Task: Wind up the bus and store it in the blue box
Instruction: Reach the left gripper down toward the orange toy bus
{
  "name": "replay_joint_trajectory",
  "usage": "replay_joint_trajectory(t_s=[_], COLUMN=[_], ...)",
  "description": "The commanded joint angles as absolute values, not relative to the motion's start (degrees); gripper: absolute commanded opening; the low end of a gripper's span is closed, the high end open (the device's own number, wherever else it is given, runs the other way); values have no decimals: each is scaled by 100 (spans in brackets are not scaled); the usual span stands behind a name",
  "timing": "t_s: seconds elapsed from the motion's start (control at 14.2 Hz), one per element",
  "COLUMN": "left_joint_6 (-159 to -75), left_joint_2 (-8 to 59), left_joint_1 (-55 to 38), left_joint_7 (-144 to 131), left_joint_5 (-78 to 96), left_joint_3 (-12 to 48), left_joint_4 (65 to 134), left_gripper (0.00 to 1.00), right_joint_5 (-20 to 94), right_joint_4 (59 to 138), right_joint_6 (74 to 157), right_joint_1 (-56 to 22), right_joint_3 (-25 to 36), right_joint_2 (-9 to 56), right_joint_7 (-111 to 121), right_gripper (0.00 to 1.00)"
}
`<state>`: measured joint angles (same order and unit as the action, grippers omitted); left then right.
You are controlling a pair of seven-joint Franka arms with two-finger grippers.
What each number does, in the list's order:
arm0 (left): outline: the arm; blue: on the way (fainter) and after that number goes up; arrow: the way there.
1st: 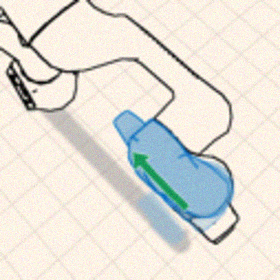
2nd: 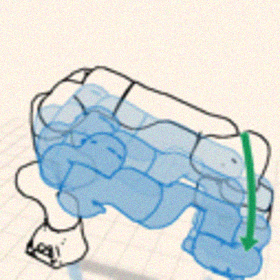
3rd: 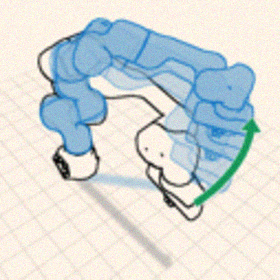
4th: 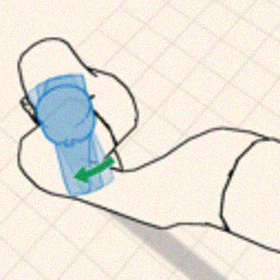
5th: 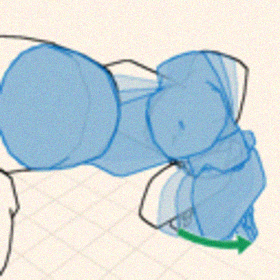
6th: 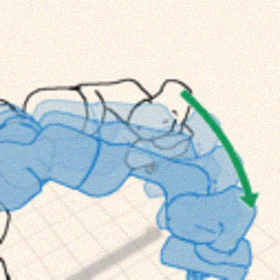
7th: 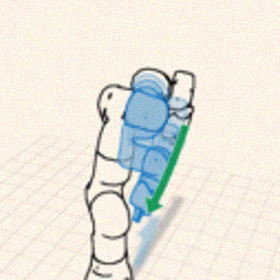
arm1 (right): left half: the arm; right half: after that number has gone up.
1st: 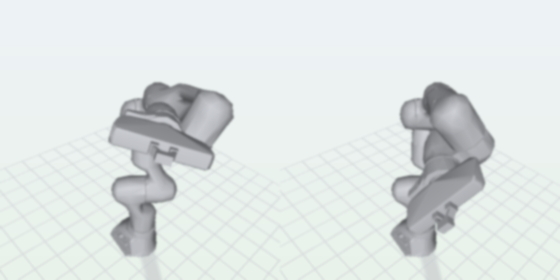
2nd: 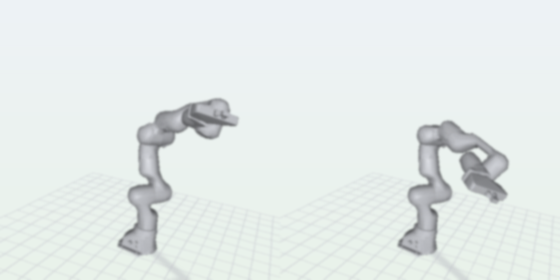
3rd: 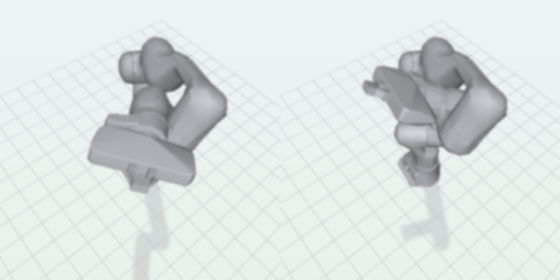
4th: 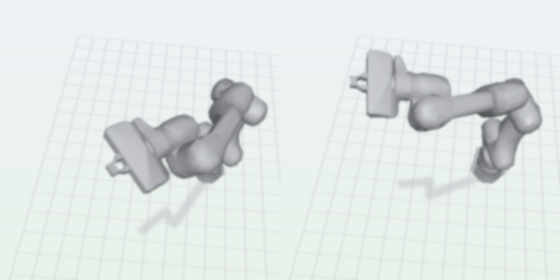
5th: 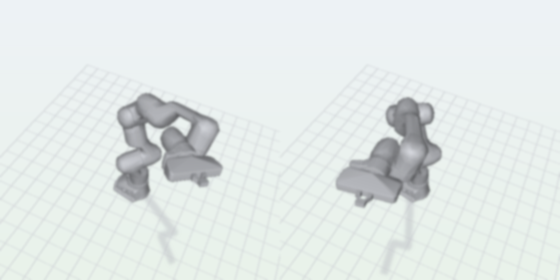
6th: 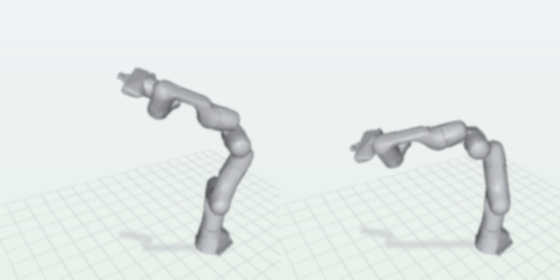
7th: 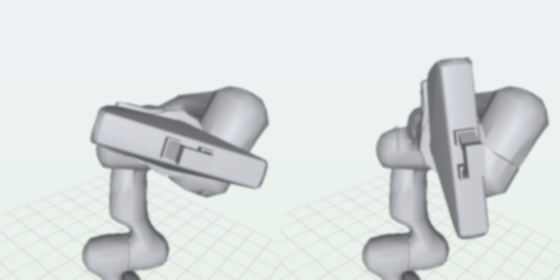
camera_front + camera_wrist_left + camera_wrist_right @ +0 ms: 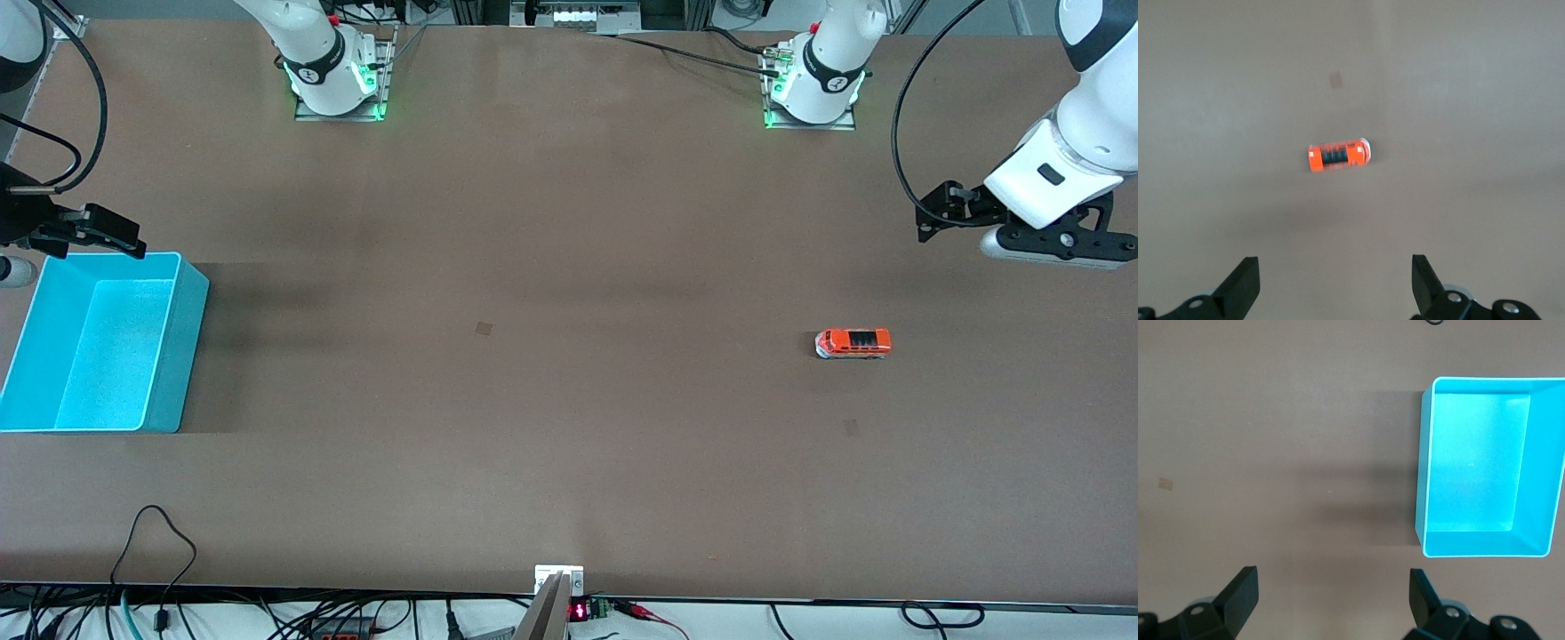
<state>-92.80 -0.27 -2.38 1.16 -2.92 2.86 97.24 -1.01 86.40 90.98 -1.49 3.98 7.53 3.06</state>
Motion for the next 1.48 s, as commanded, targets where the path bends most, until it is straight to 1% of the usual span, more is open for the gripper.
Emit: replay_joint_trajectory(t_s=[0.0, 0.28, 0.63, 0.78, 1.06, 1.2, 1.41], left_joint_6=[-8554, -7902, -8006, -8444, -10059, -10650, -11756], left_joint_2=[53, 211, 518, 641, 1229, 1598, 2090], left_joint_1=[-325, -360, -273, -203, -44, -18, -18], left_joint_7=[88, 419, 2738, 3607, 5392, 6052, 7037], left_joint_5=[-167, -176, -237, -272, -272, -430, -571], left_joint_3=[229, 264, 255, 246, 246, 246, 229], left_joint_4=[9563, 9562, 9606, 9772, 10282, 10362, 10572], left_gripper=[100, 100, 100, 100, 100, 100, 100], right_joint_5=[-18, -35, -123, -106, -123, -123, -114], right_joint_4=[8543, 8543, 8534, 8534, 8534, 8534, 8534], right_joint_6=[9070, 9079, 9079, 9079, 9079, 9088, 9132], right_joint_1=[-141, -123, -141, -149, -149, -149, -150], right_joint_3=[387, 387, 387, 378, 369, 360, 352], right_joint_2=[774, 782, 782, 782, 791, 791, 800], right_joint_7=[343, 352, 360, 360, 351, 352, 360], right_gripper=[100, 100, 100, 100, 100, 100, 100])
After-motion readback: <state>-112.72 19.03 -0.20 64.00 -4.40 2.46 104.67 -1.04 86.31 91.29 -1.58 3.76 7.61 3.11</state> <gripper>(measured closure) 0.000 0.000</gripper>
